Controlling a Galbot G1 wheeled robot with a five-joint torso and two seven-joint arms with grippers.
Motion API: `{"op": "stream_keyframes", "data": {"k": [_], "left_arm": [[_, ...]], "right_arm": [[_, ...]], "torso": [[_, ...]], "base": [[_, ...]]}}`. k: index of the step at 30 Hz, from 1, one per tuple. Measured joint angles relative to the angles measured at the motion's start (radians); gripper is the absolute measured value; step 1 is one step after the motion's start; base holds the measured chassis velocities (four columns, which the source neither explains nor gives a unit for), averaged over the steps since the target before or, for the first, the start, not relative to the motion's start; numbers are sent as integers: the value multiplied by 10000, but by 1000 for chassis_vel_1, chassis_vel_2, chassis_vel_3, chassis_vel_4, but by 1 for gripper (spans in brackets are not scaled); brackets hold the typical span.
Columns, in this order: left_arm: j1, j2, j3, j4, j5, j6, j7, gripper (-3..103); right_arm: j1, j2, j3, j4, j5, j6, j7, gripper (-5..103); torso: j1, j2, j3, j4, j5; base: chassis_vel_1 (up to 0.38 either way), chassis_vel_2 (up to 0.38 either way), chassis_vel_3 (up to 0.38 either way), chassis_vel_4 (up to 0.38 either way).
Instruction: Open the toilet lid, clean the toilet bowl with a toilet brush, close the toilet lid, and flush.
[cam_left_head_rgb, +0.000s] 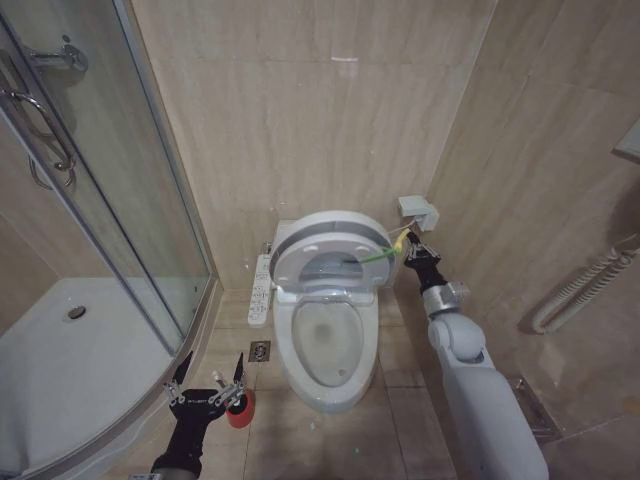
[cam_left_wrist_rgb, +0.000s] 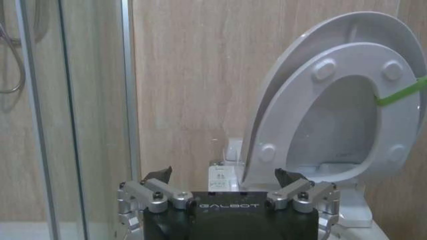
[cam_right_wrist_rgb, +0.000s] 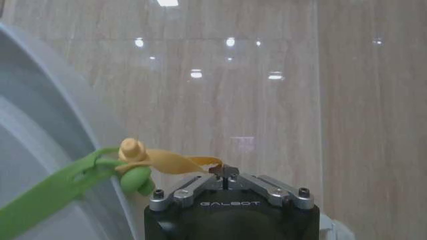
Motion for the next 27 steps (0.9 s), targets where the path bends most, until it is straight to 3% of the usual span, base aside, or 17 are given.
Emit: {"op": "stream_keyframes", "data": {"k": [27], "left_arm": [[0, 0, 0, 0, 0, 0, 0, 100]], "right_arm": [[2386, -367, -877, -2435, 134, -149, 62, 0]], "torso": [[1, -1, 0, -1, 1]], "base": [[0, 0, 0, 0]]}}
